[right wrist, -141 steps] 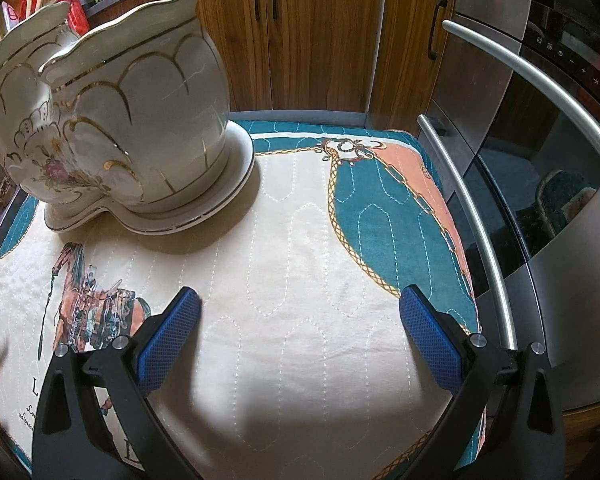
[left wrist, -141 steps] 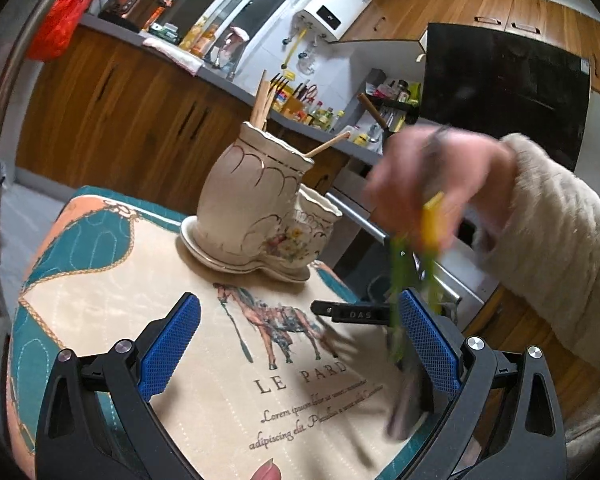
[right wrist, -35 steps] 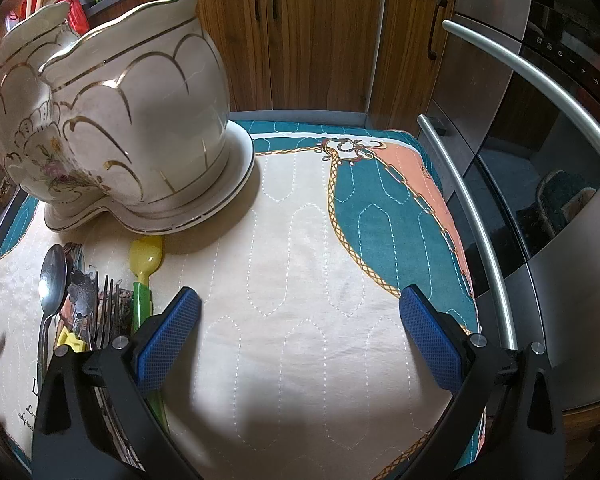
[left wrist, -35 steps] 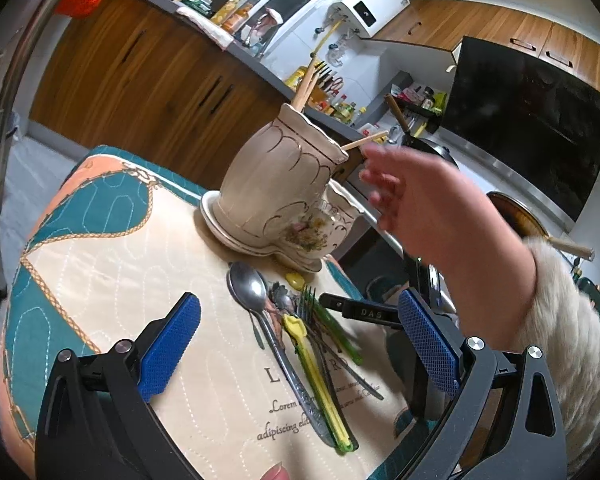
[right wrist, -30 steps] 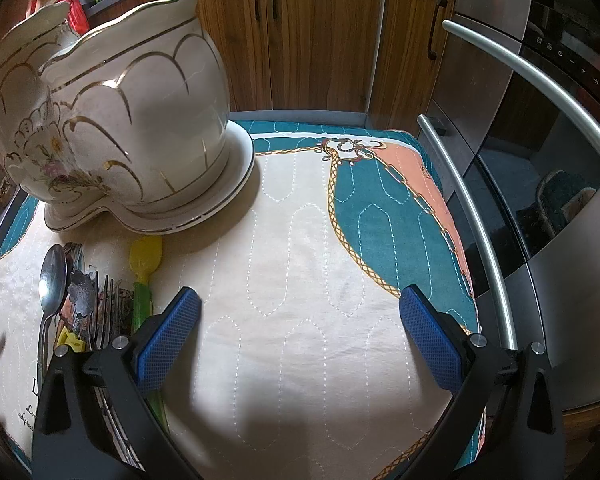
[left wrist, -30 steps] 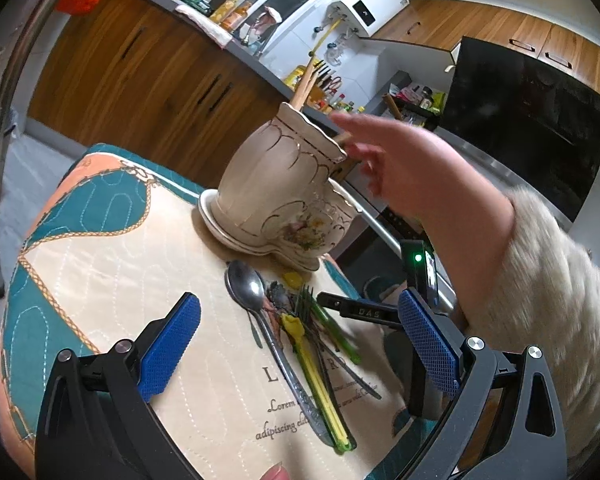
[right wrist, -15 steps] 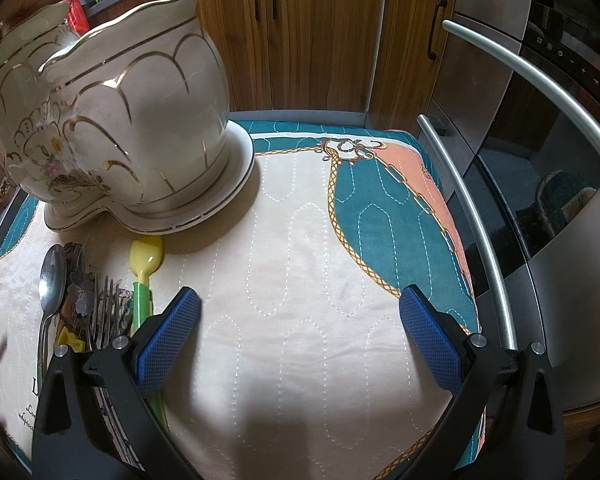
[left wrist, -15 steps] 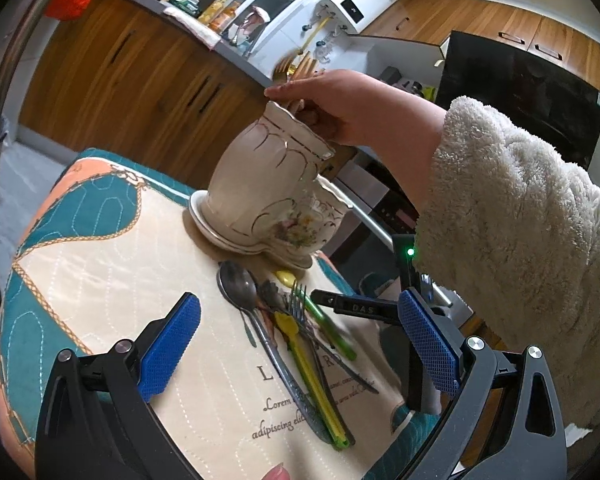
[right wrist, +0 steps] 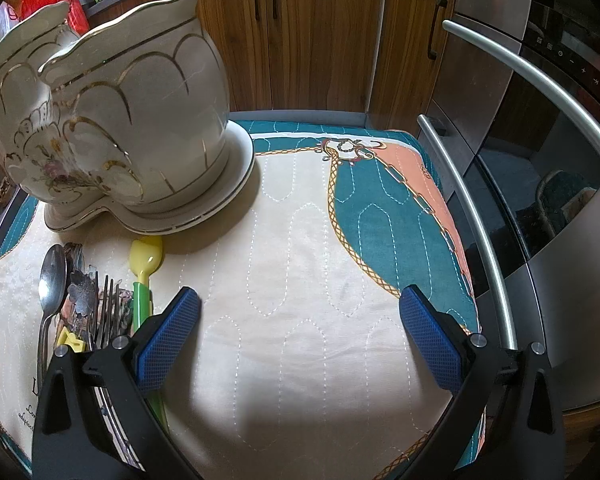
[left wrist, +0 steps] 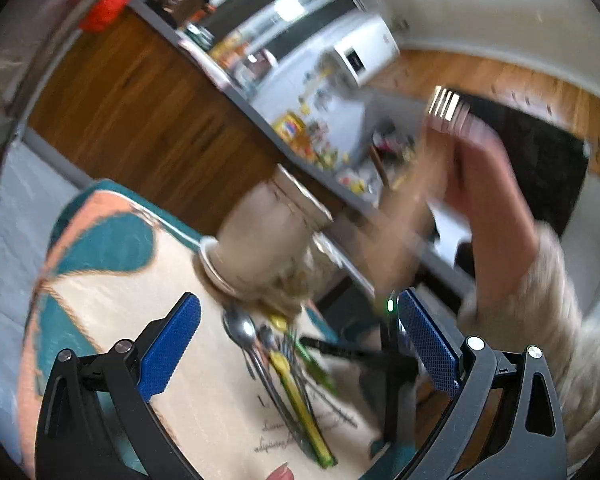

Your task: Organize utensils

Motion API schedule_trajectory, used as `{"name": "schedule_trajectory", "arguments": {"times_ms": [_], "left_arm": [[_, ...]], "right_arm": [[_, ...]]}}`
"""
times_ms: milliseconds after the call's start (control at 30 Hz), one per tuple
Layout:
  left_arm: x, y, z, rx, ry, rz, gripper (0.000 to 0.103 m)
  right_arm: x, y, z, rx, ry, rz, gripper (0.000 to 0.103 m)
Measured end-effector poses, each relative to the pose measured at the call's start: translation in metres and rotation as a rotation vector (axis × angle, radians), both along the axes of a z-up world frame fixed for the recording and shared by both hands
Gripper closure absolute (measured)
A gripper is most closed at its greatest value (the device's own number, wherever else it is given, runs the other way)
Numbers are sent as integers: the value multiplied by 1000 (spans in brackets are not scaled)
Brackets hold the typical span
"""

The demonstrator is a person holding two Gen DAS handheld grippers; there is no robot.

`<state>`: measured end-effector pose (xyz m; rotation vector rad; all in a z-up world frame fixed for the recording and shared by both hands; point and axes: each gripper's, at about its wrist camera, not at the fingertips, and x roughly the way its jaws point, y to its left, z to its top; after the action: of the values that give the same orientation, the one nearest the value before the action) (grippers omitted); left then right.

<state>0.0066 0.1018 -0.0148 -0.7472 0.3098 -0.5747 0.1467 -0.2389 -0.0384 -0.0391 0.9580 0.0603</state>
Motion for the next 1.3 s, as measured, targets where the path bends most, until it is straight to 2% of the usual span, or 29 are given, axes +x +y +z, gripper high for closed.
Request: {"name": "schedule_trajectory", "arguments": {"times_ms": [67,300,833,1133,1300], "left_arm": [[2,5,-3,-24,24,18,5],[5,0,-3,23,48,28,5],[12,11,-13,-27,96,3,5],[8,6,-12,46,111,1,5],[3,4,-11,135,145,37,5]], "right_arm": [[0,0,0,0,0,0,4],[0,0,0,0,0,0,4],[0,0,0,0,0,0,4],[0,0,0,0,1,0,4],[0,0,0,0,1,0,4]]}}
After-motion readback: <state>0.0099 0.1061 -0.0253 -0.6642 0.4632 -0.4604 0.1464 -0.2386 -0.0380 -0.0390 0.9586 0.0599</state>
